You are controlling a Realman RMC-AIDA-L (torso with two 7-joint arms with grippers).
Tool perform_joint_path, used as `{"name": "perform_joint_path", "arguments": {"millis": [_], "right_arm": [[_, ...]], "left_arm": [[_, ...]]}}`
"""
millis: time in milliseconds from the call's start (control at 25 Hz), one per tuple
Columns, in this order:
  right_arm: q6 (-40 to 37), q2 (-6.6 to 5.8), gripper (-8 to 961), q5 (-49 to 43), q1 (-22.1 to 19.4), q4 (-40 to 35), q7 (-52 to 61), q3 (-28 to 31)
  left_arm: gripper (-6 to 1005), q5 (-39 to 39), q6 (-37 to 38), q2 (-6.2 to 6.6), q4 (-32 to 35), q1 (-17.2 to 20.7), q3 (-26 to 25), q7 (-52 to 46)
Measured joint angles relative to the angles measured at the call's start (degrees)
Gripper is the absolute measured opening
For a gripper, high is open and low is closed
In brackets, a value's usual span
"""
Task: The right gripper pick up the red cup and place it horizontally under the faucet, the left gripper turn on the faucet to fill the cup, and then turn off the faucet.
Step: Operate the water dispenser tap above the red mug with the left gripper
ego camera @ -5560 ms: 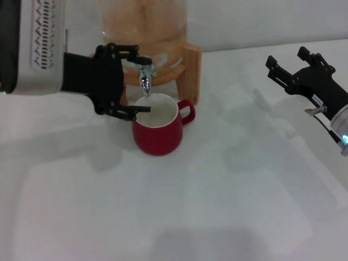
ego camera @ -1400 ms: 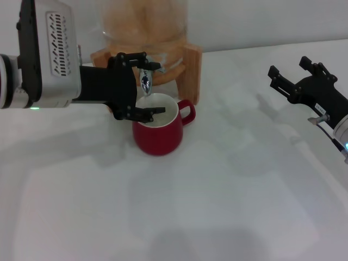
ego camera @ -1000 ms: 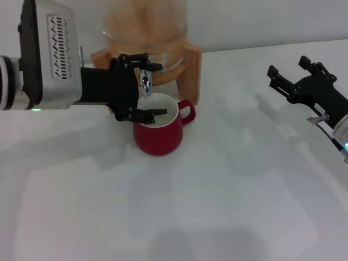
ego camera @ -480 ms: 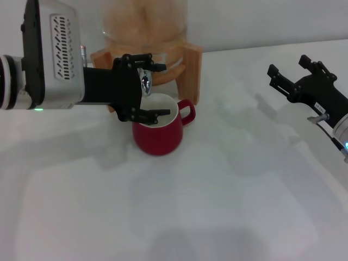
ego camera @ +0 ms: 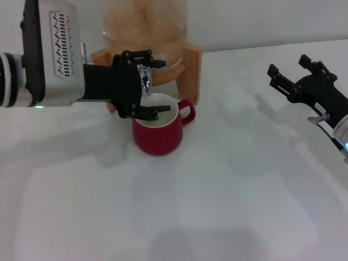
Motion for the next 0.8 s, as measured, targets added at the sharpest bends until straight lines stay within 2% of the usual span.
{"name": "perform_joint_path", "arguments": {"millis": [520,800], "right_arm": [[0.0,0.0,874,0.0,0.0,0.0,0.1,0.2],[-0.2,0.0,874,0.0,0.0,0.0,0.1,0.2]], "left_arm": [[857,-0.5,0.2,-0.15,0.5,0.1,1.3,-0.3],[857,-1.0,0.4,-0.17,3.5,1.5,3.2,-2.7]]}}
